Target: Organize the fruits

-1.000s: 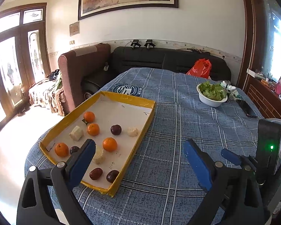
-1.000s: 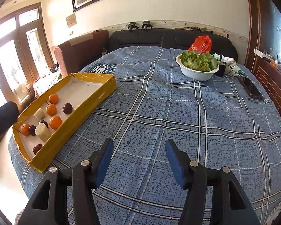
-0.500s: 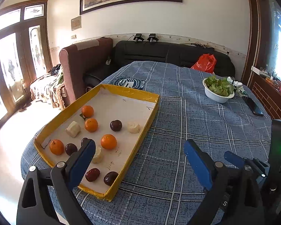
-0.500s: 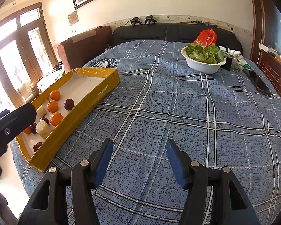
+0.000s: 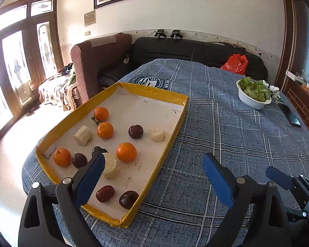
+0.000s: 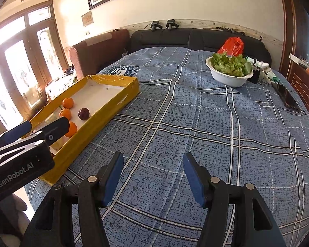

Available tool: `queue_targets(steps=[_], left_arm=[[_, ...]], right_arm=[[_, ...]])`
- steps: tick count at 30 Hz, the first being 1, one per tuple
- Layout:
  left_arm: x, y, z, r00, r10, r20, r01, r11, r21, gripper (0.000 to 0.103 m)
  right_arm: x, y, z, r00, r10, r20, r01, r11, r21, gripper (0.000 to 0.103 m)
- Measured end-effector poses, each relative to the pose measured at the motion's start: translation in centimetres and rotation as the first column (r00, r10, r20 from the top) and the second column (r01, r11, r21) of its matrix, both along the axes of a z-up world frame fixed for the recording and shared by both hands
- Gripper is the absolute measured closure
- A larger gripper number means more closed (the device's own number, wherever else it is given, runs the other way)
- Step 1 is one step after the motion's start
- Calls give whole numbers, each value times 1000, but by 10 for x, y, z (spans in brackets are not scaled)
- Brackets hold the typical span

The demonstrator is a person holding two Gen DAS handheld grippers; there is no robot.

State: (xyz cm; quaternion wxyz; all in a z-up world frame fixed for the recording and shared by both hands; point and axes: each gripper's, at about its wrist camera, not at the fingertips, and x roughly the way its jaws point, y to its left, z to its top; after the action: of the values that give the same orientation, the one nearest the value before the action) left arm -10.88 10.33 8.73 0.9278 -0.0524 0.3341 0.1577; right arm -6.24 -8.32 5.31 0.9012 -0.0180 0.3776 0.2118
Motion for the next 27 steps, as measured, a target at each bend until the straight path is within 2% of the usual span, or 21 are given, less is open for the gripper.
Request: queue_targets(steps=[7, 19, 27], left_arm=[[1, 1, -1, 1000, -3, -6, 3, 1000, -3, 8], [-9, -5, 7, 1000, -10, 18, 10, 1000, 8, 8], [-22, -8, 19, 998, 21, 62, -24, 999, 46, 8]], right_arm=[[0, 3, -3, 1000, 0, -22, 0, 1000, 12, 38], [-10, 0, 4, 1000, -7, -3, 7, 1000, 24, 38], [-22, -1, 12, 1000, -1, 23, 0, 1000, 28, 37]])
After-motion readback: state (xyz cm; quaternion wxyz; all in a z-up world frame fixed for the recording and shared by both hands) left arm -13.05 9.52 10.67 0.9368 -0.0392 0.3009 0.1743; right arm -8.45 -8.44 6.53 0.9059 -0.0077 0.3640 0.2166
